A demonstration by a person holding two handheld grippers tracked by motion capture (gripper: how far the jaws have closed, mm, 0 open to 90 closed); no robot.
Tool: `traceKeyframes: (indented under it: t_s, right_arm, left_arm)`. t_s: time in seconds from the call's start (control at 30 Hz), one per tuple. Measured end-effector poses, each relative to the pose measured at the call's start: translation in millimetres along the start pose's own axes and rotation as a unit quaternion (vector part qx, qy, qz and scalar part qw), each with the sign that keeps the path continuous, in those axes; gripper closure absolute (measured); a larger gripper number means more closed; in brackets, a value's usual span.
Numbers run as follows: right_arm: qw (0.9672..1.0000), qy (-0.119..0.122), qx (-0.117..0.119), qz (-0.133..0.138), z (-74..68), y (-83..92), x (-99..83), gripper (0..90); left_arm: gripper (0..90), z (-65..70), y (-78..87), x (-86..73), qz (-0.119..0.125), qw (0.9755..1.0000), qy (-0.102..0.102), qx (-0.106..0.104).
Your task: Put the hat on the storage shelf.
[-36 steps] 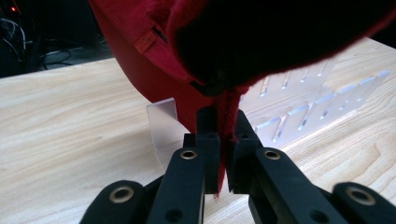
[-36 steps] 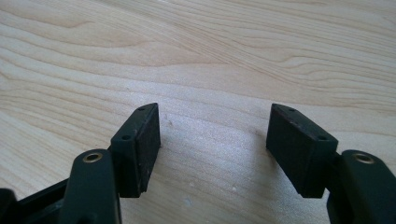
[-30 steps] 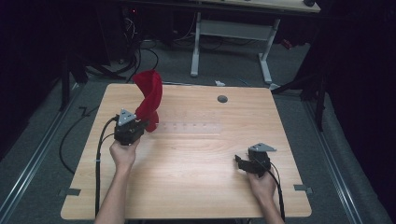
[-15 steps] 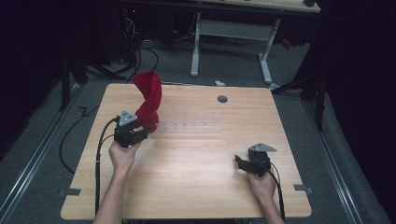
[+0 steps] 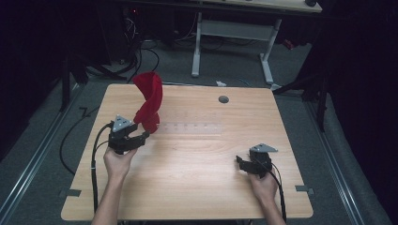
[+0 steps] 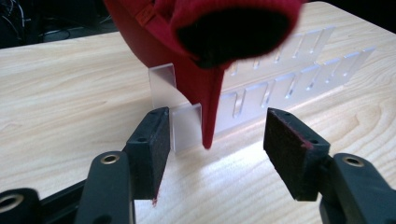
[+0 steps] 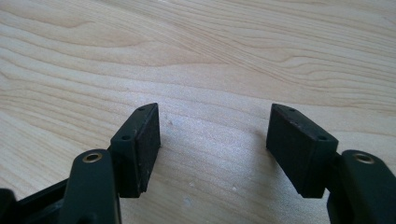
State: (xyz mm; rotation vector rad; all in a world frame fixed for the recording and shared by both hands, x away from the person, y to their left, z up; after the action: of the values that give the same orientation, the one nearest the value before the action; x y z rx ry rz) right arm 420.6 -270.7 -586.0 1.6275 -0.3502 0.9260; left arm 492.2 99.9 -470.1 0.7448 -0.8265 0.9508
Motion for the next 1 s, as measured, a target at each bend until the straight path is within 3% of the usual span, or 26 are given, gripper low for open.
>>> traceKeyframes:
  t_s: [0.4, 1.0]
  right_arm:
    - [1.0000, 0.000, 0.000, 0.000, -0.1, 0.0, 0.0, 35.2]
    - [1.0000, -0.001, 0.000, 0.000, -0.2, 0.2, -0.1, 35.2]
  left_arm:
    - [40.2, -1.4, 21.4, -9.6, -0.006, 0.9999, 0.015, 0.000]
    - [40.2, 18.4, 33.1, -40.4, -0.027, 0.9991, 0.013, -0.029]
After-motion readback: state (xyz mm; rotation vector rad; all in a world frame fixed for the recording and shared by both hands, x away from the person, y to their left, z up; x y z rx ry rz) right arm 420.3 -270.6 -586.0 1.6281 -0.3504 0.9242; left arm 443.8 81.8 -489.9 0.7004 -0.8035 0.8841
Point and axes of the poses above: each handheld gripper's, and its own axes: y roughly backward along the jaws, x roughly out of its top, z roughly to its right, the point moved 8 cm from there along -y, roughly forward along the jaws, and after that the axes turned 3 degrees about x, right-handed, at the moved point
